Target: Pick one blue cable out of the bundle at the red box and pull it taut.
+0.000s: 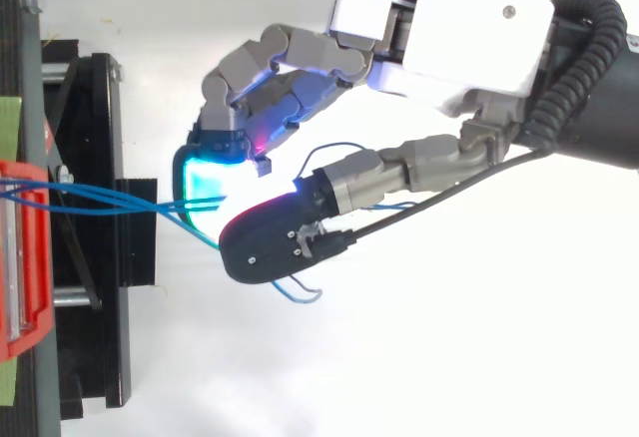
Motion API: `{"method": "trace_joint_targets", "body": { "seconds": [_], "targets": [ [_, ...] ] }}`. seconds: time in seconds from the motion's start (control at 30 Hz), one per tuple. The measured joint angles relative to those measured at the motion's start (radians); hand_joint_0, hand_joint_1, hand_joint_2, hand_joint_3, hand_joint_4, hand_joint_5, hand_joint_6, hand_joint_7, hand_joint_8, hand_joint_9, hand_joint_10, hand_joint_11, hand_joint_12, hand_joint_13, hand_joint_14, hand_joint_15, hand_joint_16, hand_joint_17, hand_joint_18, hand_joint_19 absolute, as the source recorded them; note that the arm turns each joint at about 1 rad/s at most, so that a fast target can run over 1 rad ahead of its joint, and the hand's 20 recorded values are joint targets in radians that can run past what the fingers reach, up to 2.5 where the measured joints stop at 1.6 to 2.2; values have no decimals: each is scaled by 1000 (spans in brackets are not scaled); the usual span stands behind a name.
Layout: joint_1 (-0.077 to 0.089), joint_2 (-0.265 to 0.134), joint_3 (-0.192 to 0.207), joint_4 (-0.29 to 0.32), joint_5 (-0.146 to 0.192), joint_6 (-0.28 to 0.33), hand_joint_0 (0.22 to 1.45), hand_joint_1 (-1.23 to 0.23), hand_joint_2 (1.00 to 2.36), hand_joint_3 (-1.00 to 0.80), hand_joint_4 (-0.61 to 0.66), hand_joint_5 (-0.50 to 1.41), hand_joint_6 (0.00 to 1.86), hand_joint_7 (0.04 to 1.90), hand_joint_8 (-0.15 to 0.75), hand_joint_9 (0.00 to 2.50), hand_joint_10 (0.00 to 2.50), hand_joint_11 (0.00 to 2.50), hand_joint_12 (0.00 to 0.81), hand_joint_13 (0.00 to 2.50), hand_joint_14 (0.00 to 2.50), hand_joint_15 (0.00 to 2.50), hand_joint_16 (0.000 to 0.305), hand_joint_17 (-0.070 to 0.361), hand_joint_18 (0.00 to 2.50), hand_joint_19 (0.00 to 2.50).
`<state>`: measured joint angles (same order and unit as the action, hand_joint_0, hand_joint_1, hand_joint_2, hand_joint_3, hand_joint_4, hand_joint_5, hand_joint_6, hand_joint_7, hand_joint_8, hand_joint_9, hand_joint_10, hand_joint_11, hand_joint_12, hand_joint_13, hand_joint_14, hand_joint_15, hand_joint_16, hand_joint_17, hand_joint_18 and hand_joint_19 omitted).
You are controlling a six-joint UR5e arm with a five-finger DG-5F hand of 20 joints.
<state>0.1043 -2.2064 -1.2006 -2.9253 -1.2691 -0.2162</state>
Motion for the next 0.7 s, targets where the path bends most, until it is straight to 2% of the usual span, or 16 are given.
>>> {"method": "trace_joint_targets", "body": {
  "seconds": [0.13,0.2,0.3,0.63,0.7],
  "targets": [
    [0,0,0,0,0,1,781,-827,1000,-500,27,-210,954,962,307,818,11,1009,390,570,11,286,56,125,504,13],
    [0,0,0,0,0,1,731,-838,1000,-500,76,-205,948,924,304,819,11,1015,390,569,10,292,56,125,502,22],
    [0,0,0,0,0,1,643,-864,1000,-500,93,-199,947,919,309,823,12,1021,388,562,10,300,55,124,495,36],
    [0,-1,0,0,0,1,602,-874,1000,-500,108,-201,938,877,311,810,12,1011,391,548,10,294,55,125,474,53],
    [0,0,0,0,0,1,561,-863,1000,-500,117,-203,933,871,314,802,11,1005,397,547,10,302,57,127,473,64]
  ]
}}
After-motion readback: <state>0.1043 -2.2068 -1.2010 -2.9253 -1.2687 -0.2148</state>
